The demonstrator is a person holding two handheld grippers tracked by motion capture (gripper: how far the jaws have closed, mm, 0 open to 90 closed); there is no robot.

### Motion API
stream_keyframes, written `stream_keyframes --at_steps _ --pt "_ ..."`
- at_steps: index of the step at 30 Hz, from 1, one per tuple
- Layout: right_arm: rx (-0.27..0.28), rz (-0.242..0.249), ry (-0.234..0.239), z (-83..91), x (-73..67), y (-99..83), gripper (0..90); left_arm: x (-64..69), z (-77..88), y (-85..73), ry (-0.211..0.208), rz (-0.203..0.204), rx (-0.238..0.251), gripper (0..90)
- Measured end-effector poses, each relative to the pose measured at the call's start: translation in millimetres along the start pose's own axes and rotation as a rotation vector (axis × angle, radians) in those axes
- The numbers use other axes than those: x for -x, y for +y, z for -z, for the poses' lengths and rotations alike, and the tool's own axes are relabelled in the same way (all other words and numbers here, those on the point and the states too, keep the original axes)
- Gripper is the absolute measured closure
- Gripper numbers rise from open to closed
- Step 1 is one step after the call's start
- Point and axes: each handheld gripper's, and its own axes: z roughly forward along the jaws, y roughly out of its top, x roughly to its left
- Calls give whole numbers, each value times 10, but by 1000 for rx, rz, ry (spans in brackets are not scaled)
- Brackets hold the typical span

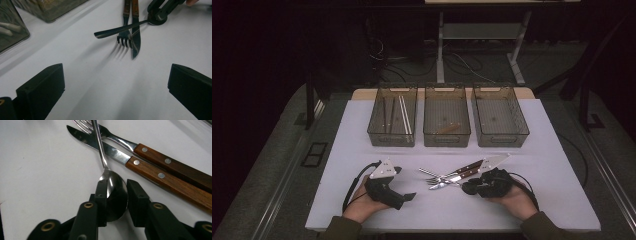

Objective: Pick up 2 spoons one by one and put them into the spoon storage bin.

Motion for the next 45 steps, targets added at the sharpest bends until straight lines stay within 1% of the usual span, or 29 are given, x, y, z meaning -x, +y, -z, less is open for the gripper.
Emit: stream_keyframes --at_steps 6,9,11,13,16,20,21,31,39,45 --pt "22 -15 23 39 18 -10 814 2 7 2 -1 -1 2 0" --pt "39 -24 47 67 27 -14 855 2 12 5 -2 -2 6 0" --pt "53 -32 75 84 29 -15 880 2 12 5 -2 -1 8 0" --pt "54 -24 69 87 14 -14 882 5 14 6 -4 0 9 0" --pt "57 -30 72 88 22 -20 883 8 15 7 -4 0 13 0" --pt "60 -27 63 103 17 -14 883 7 18 7 -7 -1 14 0" --pt "61 -29 68 111 23 -12 884 6 17 7 -7 -2 14 0" --pt "113 -32 41 222 54 33 883 8 18 11 -12 0 24 0" --pt "163 -46 20 313 101 109 883 -1 22 12 -15 7 35 0" --pt "209 -53 -9 400 137 200 883 -7 31 12 -12 10 40 0"
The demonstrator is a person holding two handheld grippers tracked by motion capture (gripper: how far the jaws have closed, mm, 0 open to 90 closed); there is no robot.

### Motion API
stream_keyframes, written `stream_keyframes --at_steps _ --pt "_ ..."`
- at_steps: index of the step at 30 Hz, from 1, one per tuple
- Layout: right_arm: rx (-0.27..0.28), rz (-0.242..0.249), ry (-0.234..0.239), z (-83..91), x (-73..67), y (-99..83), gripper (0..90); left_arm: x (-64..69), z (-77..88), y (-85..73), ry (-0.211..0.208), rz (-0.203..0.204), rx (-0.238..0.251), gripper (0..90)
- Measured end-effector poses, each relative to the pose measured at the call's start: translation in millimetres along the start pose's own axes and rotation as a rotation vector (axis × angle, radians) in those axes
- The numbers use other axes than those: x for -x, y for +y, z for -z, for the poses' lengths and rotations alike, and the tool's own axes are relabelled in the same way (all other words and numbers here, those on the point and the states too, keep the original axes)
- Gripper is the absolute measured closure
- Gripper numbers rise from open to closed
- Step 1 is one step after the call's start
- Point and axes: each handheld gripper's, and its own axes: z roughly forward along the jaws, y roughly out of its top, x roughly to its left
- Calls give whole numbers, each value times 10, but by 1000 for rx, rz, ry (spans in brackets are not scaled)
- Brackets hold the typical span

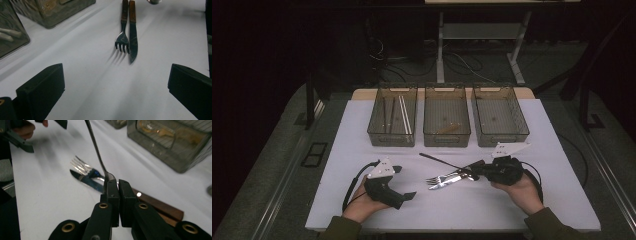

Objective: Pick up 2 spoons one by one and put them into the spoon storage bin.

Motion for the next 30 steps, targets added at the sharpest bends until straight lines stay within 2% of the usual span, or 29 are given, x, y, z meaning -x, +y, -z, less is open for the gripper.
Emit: stream_keyframes --at_steps 12,20,26,30 --pt "82 -21 -63 173 147 188 884 0 -4 -1 7 1 0 0" --pt "125 -52 -134 252 304 321 884 2 -5 -1 3 1 2 0" --pt "154 -71 -187 220 423 478 884 8 -11 3 0 -1 4 0" --pt "140 -79 -231 134 484 624 884 11 -15 4 -3 -2 2 0"
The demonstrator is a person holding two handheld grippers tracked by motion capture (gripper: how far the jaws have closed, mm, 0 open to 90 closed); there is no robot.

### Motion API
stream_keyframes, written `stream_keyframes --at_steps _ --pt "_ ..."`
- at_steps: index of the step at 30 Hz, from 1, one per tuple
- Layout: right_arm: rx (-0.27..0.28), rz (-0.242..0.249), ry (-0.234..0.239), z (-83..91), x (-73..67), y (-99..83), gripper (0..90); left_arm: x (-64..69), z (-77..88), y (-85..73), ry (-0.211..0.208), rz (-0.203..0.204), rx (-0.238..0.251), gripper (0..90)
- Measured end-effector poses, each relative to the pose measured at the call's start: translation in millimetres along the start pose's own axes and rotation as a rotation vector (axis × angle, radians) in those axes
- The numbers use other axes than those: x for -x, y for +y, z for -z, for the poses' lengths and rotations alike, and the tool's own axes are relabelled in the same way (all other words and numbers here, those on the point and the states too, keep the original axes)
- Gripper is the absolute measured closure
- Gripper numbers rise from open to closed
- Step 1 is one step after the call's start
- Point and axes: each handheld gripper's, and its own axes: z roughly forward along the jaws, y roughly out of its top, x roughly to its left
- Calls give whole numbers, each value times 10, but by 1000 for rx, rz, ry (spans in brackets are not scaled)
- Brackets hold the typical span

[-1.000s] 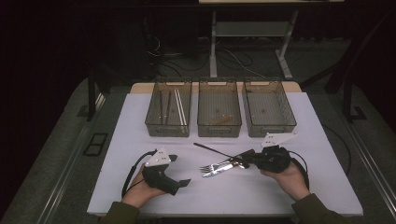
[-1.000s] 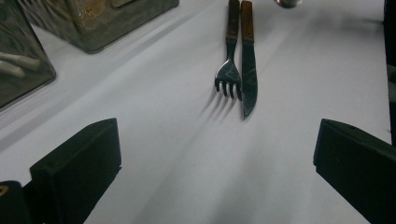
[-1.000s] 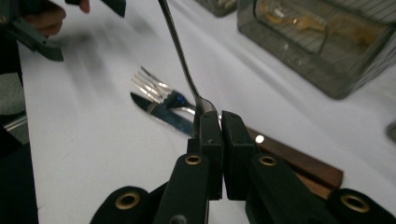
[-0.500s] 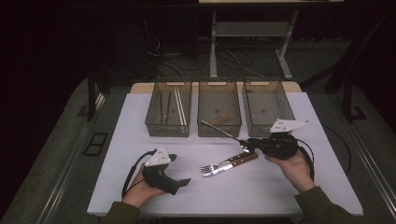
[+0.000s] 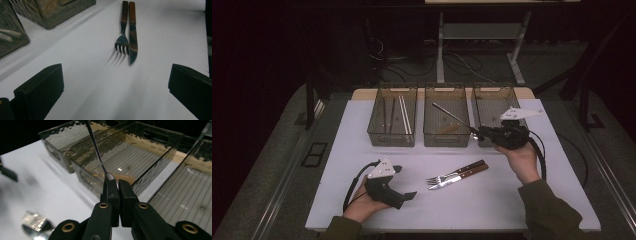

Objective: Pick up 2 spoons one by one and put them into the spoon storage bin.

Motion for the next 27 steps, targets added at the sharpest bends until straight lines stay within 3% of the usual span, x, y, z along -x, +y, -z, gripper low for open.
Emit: stream_keyframes --at_steps 12,19,22,27 --pt "-83 -44 -83 -487 128 274 884 10 7 6 -8 -5 7 0" --pt "-151 -55 -114 -739 187 260 883 18 5 10 -13 -9 7 0" --pt "-159 -75 -111 -791 209 232 883 17 6 10 -14 -9 7 0" --pt "-174 -65 -117 -829 177 220 883 19 5 12 -15 -10 8 0"
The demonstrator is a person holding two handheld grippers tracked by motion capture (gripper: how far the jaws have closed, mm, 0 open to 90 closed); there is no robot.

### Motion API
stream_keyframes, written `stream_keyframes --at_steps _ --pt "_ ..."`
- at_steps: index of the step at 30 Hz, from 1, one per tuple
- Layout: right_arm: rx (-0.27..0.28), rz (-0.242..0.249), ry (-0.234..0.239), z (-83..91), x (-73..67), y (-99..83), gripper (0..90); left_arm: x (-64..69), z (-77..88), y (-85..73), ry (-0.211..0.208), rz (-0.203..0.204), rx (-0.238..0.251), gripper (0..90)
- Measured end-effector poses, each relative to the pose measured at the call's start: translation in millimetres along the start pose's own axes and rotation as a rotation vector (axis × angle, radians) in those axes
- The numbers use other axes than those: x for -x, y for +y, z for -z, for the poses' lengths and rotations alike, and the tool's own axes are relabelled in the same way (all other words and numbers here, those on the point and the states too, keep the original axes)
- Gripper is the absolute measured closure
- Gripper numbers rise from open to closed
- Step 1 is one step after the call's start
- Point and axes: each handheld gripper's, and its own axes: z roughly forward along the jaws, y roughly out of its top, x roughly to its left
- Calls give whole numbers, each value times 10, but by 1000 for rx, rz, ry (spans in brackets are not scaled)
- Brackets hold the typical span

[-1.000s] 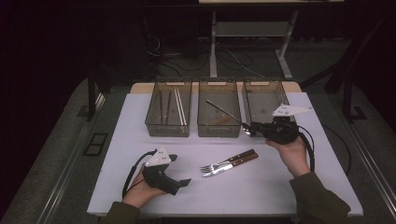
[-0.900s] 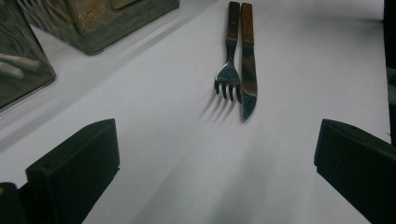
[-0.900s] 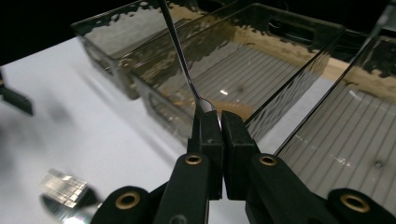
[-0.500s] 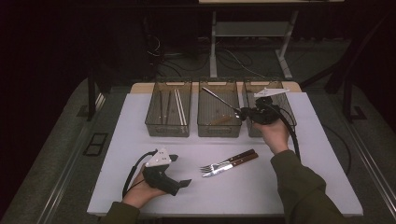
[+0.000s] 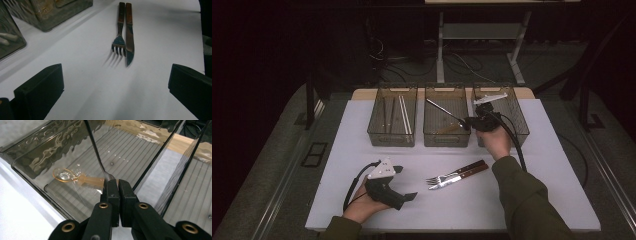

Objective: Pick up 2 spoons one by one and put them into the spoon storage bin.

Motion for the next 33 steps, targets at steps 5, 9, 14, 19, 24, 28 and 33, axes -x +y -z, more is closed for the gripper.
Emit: stream_keyframes --at_steps 5,9,14,19,24,28,33 --pt "7 14 8 -11 -31 0 777 2 -1 1 0 -1 0 0" --pt "30 21 17 16 -46 14 692 3 -1 1 0 -1 0 0" --pt "40 20 42 51 -35 12 591 2 -1 0 1 1 1 0" --pt "66 52 93 160 -79 20 487 0 1 0 0 0 1 0" --pt "92 88 146 320 -136 -26 472 0 3 0 1 2 3 0" --pt "105 127 186 438 -194 -125 552 0 3 -1 2 4 3 0" --pt "99 174 227 526 -233 -303 692 -1 0 -2 4 6 4 0"
